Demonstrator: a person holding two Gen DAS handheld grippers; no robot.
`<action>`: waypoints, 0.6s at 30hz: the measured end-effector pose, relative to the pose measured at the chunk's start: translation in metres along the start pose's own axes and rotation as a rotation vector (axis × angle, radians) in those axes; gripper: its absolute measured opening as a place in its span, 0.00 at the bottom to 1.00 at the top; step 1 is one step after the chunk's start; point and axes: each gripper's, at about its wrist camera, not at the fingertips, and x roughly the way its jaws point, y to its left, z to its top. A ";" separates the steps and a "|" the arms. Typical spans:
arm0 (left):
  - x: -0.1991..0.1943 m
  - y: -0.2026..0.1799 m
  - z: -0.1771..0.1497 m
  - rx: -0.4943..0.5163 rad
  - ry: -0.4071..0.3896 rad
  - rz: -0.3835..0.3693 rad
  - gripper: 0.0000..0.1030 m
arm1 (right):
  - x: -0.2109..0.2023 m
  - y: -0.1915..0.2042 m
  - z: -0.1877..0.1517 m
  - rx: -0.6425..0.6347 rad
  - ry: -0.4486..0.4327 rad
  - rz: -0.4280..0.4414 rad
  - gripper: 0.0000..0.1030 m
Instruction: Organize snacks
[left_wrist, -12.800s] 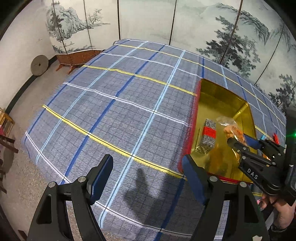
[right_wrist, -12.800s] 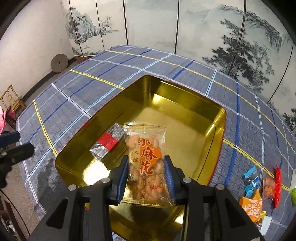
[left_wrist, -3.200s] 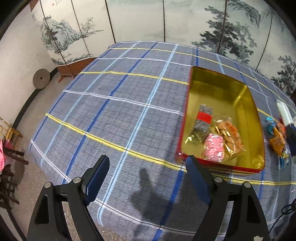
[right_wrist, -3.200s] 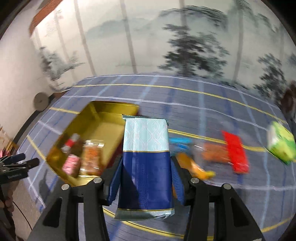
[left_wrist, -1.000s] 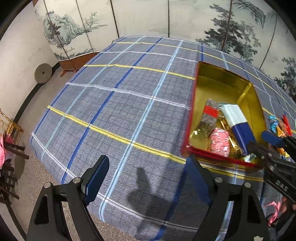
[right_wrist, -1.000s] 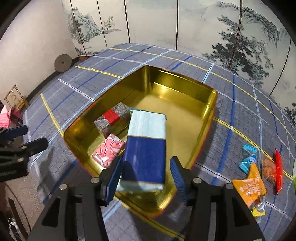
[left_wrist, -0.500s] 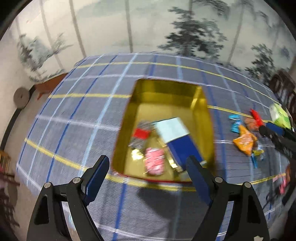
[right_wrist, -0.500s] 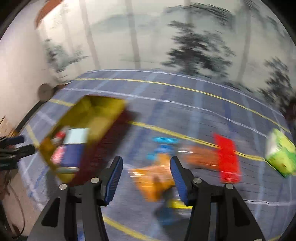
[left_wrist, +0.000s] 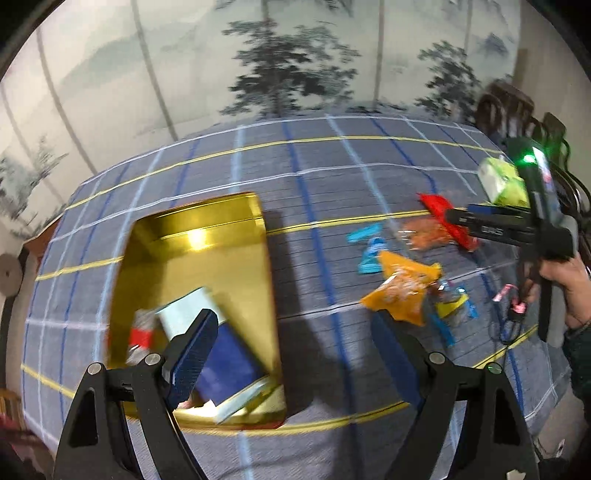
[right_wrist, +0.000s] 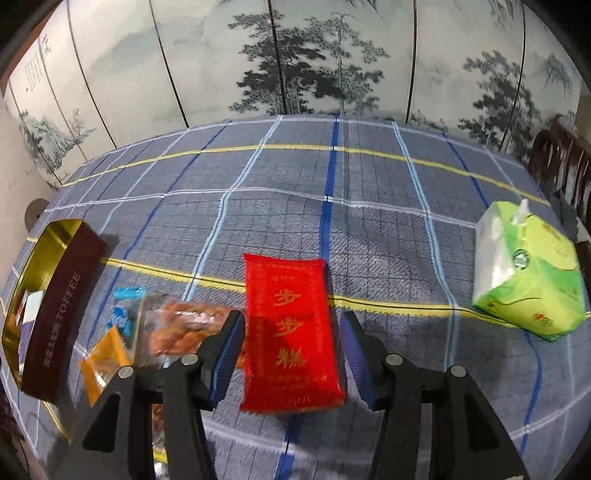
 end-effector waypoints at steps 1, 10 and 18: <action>0.005 -0.007 0.003 0.011 0.005 -0.007 0.80 | 0.003 0.000 0.001 0.004 0.003 0.009 0.53; 0.034 -0.033 0.013 0.057 0.032 -0.049 0.80 | 0.022 -0.008 -0.006 -0.006 -0.017 0.011 0.52; 0.046 -0.040 0.005 0.080 0.058 -0.074 0.80 | 0.013 0.002 -0.025 -0.125 -0.070 -0.036 0.44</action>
